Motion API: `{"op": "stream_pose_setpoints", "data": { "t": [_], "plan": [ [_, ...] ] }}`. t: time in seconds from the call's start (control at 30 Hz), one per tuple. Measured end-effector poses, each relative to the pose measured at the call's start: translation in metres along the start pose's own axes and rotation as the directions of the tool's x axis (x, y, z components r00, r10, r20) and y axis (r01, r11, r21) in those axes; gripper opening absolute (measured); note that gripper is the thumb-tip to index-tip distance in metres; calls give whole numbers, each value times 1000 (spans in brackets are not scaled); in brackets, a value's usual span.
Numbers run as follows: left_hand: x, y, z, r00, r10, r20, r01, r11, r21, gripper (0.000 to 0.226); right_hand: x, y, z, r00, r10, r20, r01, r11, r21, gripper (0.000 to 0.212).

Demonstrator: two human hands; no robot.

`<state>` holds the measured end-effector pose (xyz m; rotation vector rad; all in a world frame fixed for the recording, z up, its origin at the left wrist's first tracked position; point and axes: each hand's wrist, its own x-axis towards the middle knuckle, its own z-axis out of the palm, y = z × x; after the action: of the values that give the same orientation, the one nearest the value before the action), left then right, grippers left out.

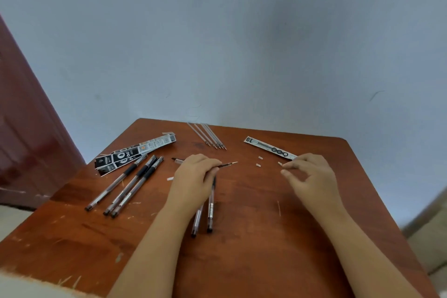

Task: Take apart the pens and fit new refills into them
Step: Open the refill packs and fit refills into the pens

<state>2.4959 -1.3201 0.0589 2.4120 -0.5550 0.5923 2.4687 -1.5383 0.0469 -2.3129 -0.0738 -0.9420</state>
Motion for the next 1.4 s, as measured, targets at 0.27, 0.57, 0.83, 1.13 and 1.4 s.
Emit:
{"op": "stream_pose_setpoints", "data": {
  "t": [0.27,0.57,0.83,1.13,1.4],
  "plan": [
    [0,-6,-1,996,-34,-78,33,999,-9,15,8,-5,27,1000,-25,15,27,970,-241,6],
    [3,-17,-8,979,-123,-160,120,992,-32,20,23,2,49,958,194,211,-51,840,-540,19],
    [5,-27,-12,934,-214,-287,212,977,-37,16,26,-44,40,930,-96,354,148,982,-122,16],
    [3,-27,-18,902,-275,-333,253,961,-109,17,7,-93,61,719,-101,688,224,970,-92,30],
    [3,-21,-22,896,-280,-346,216,953,-212,22,8,-97,57,653,176,737,95,946,-310,29]
  ]
}}
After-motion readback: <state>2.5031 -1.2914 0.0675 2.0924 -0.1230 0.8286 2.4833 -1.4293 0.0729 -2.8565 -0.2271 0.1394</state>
